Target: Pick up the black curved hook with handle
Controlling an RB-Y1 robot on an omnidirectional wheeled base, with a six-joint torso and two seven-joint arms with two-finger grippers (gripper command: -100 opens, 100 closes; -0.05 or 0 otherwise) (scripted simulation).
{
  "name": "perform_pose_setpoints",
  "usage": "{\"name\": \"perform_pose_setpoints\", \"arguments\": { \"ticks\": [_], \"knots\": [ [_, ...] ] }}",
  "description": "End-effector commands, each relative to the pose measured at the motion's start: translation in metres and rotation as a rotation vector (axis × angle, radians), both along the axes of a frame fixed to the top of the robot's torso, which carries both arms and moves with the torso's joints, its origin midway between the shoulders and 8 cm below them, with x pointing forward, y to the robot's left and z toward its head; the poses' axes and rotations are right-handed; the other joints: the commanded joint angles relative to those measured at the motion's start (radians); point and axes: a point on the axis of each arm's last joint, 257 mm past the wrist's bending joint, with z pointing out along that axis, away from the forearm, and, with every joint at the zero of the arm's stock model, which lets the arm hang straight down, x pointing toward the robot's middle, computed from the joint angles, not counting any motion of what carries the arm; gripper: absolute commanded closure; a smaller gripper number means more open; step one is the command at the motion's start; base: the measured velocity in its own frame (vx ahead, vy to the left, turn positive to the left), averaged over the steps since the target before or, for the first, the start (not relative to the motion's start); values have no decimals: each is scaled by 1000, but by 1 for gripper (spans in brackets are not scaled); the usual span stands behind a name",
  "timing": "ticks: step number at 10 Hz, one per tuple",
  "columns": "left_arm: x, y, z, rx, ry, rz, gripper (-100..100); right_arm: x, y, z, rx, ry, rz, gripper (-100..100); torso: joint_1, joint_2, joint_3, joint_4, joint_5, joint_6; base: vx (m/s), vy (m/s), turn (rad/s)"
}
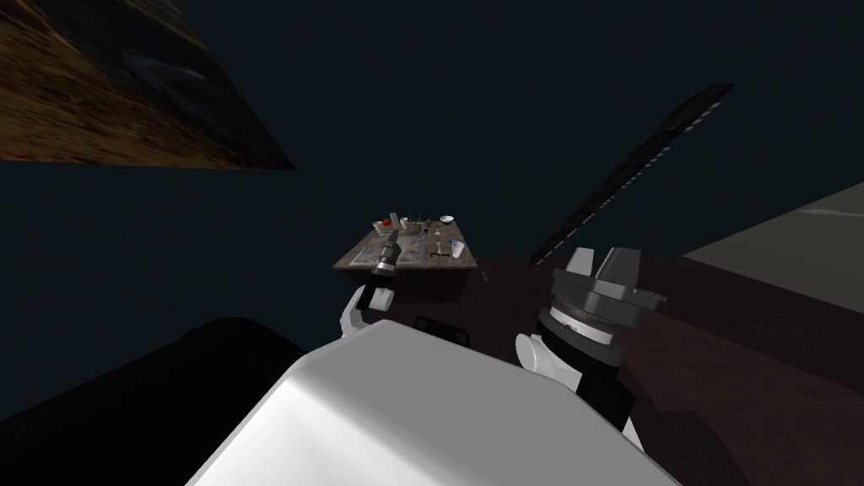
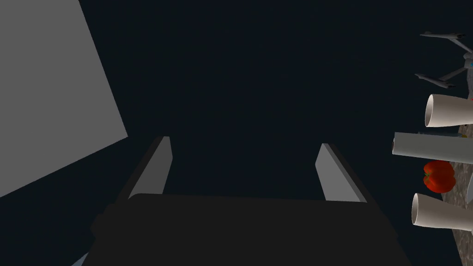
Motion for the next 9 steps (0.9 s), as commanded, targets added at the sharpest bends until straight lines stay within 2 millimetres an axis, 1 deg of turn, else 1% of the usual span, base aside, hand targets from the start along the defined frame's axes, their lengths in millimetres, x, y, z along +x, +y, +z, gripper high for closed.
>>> {"name": "perform_pose_setpoints", "arguments": {
  "ticks": [1,3,9],
  "knots": [
    [4,1,-4,3,22,7,-100,0,0,0,0,0,0,0,0,0,0,0,0,0,26,-36,6],
    [13,8,-13,14,72,28,-100,0,0,0,0,0,0,0,0,0,0,0,0,0,46,-52,18],
    [28,23,-34,22,184,71,-100,0,0,0,0,0,0,0,0,0,0,0,0,0,39,-46,13]
  ]
}}
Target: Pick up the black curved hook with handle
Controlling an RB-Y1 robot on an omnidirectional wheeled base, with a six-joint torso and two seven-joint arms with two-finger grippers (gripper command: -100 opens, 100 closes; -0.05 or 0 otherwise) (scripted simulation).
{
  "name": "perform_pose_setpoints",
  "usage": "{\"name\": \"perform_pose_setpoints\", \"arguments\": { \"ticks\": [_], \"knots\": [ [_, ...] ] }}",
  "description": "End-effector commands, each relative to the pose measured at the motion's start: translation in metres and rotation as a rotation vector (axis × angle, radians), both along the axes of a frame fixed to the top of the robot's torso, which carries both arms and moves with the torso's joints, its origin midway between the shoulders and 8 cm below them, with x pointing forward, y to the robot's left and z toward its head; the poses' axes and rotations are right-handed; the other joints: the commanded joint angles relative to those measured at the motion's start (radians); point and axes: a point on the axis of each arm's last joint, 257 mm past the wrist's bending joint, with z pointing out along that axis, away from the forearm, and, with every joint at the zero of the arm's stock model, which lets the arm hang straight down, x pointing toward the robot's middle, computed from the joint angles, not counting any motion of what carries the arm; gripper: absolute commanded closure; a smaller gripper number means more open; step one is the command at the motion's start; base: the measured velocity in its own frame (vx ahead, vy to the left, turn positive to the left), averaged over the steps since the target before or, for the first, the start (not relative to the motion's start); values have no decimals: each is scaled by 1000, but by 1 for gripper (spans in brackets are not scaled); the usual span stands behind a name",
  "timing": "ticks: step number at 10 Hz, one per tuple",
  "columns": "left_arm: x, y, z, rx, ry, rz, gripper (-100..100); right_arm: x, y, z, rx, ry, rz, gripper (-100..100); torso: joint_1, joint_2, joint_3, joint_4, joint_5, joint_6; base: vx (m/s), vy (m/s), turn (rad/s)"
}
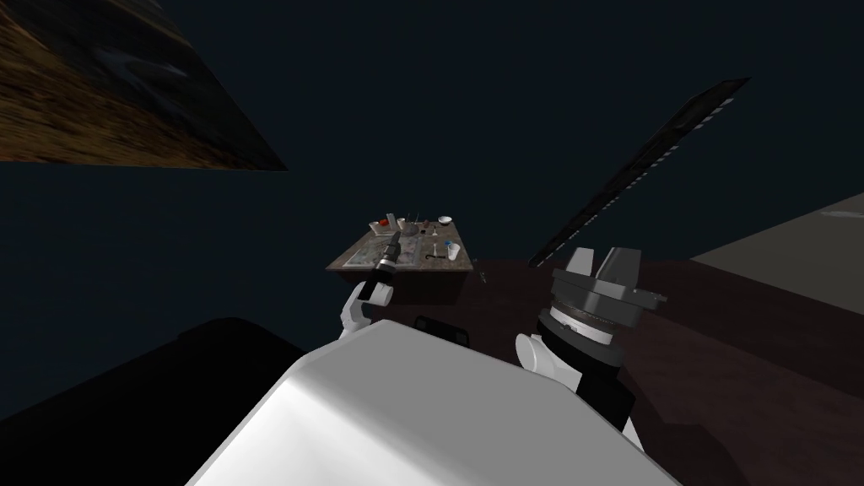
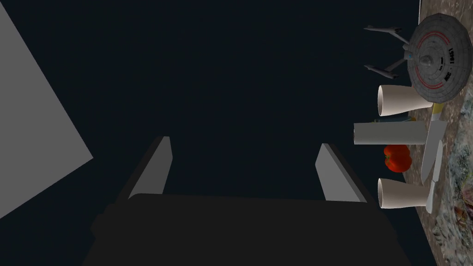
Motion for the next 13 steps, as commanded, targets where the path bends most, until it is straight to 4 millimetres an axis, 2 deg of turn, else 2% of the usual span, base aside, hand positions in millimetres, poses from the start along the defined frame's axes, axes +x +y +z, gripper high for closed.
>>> {"name": "perform_pose_setpoints", "arguments": {
  "ticks": [1,13],
  "knots": [
    [3,4,-6,1,29,10,-100,0,0,0,0,0,0,0,0,0,0,0,0,0,39,-39,10],
    [25,35,-55,3,263,98,-100,0,0,0,0,0,0,0,0,0,0,0,0,0,38,-47,14]
  ]
}}
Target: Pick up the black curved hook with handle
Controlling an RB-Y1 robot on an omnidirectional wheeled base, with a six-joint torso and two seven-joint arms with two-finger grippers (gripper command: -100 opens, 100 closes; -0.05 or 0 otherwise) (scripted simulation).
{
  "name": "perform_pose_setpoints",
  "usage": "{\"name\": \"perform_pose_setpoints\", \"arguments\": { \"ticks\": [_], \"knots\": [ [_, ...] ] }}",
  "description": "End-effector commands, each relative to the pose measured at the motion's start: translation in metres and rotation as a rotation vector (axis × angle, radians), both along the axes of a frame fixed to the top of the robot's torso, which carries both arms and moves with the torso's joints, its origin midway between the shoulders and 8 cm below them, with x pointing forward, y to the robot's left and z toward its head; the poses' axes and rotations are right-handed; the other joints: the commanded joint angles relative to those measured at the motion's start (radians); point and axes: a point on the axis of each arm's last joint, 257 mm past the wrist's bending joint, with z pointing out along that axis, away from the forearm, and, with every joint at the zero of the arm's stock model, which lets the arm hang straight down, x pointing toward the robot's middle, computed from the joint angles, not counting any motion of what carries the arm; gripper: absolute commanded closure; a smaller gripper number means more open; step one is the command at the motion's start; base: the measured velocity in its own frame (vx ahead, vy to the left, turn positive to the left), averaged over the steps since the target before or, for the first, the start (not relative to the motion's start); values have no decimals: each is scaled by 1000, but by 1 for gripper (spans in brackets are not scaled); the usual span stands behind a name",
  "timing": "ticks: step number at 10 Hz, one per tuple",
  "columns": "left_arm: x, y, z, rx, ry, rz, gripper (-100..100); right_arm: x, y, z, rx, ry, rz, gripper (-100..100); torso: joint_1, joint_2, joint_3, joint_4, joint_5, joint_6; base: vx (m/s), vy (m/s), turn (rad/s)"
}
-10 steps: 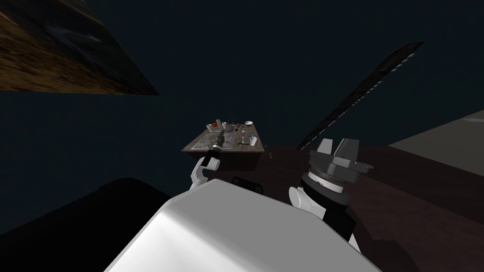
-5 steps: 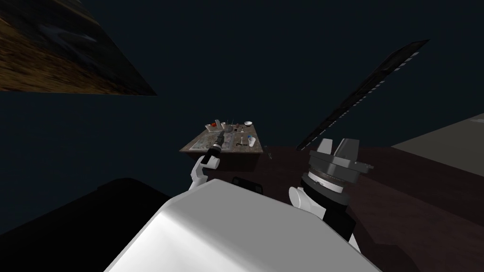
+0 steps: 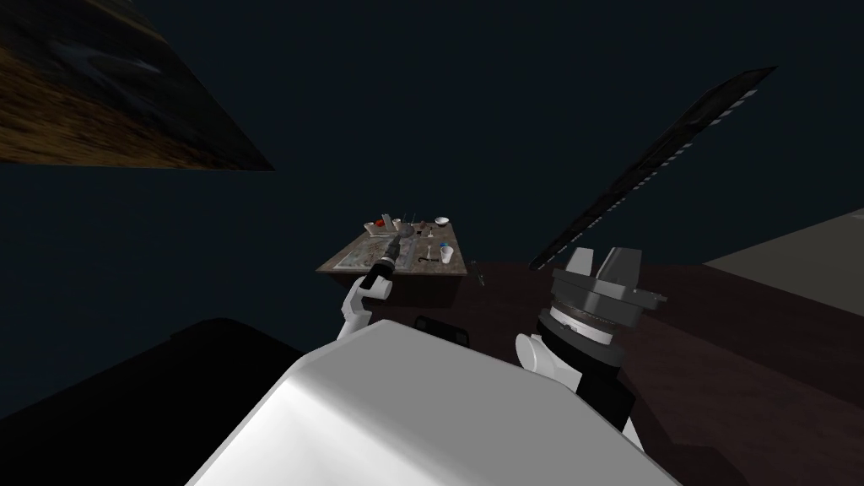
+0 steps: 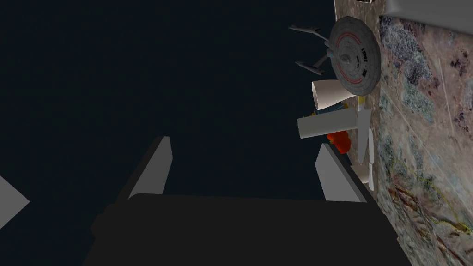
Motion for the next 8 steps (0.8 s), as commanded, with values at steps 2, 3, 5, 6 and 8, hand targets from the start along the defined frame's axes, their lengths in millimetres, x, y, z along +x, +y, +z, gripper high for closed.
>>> {"name": "perform_pose_setpoints", "arguments": {
  "ticks": [2,3,5,6,8],
  "knots": [
    [2,6,-13,-4,57,19,-100,0,0,0,0,0,0,0,-1,0,0,0,0,0,43,-48,15],
    [4,10,-19,-5,84,30,-100,0,0,0,0,0,0,0,0,0,0,0,0,0,47,-55,13],
    [6,16,-31,-11,132,46,-100,0,0,0,0,0,0,0,0,0,0,0,0,0,37,-46,13],
    [5,16,-34,-13,147,49,-100,0,0,0,0,0,0,0,0,0,0,0,0,0,35,-44,15],
    [6,21,-46,-20,194,63,-100,0,0,0,0,0,0,0,-1,0,0,0,0,0,37,-50,16]
  ]
}}
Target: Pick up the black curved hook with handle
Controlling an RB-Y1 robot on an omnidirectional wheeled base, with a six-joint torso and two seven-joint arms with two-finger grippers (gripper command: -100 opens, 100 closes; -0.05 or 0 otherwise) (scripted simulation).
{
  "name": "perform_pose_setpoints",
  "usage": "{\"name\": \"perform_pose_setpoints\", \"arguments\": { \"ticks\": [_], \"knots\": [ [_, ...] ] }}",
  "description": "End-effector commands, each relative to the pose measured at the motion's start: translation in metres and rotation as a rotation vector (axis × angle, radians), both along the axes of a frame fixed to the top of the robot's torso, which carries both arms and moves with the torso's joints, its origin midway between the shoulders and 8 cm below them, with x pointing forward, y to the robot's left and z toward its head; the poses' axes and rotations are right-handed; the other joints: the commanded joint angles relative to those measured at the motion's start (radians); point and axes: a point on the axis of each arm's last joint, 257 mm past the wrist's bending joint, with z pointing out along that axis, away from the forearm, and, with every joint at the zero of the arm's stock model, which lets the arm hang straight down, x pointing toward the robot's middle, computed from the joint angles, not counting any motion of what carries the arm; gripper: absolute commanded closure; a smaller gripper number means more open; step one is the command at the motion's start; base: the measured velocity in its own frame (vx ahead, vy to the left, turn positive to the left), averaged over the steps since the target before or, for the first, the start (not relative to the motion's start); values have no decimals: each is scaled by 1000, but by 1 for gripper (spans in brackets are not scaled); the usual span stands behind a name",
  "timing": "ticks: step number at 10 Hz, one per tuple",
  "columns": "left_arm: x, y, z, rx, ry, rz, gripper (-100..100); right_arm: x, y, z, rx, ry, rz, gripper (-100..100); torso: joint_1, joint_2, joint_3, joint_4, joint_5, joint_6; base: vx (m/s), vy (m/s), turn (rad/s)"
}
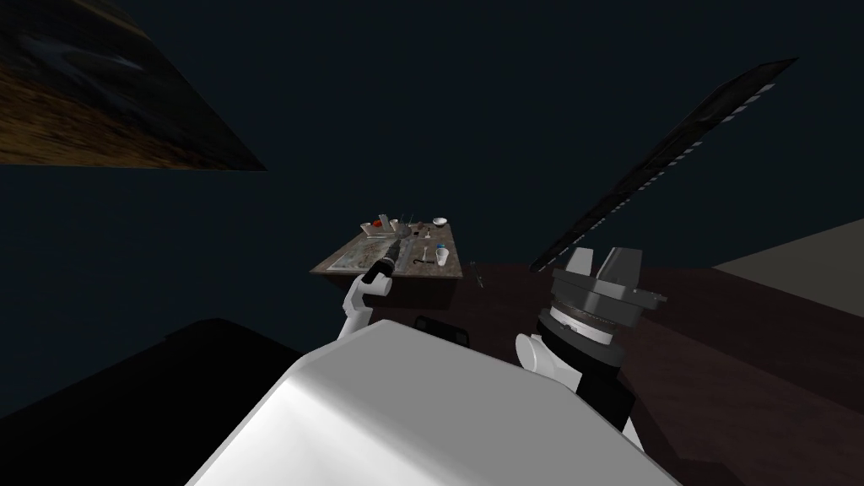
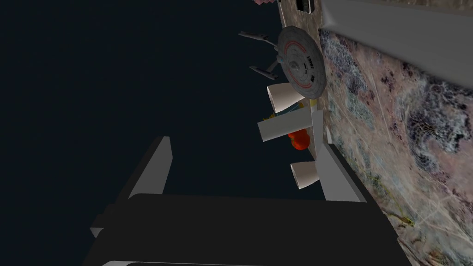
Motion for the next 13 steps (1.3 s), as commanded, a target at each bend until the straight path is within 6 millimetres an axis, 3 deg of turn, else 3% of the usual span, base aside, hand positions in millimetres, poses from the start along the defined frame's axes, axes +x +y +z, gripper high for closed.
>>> {"name": "perform_pose_setpoints", "arguments": {
  "ticks": [1,13],
  "knots": [
    [3,6,-12,-7,47,15,-100,0,0,0,0,0,0,0,0,0,0,0,0,0,37,-61,11],
    [-6,24,-84,-74,328,85,-100,0,0,0,0,0,0,0,1,0,0,0,0,0,39,-47,14]
  ]
}}
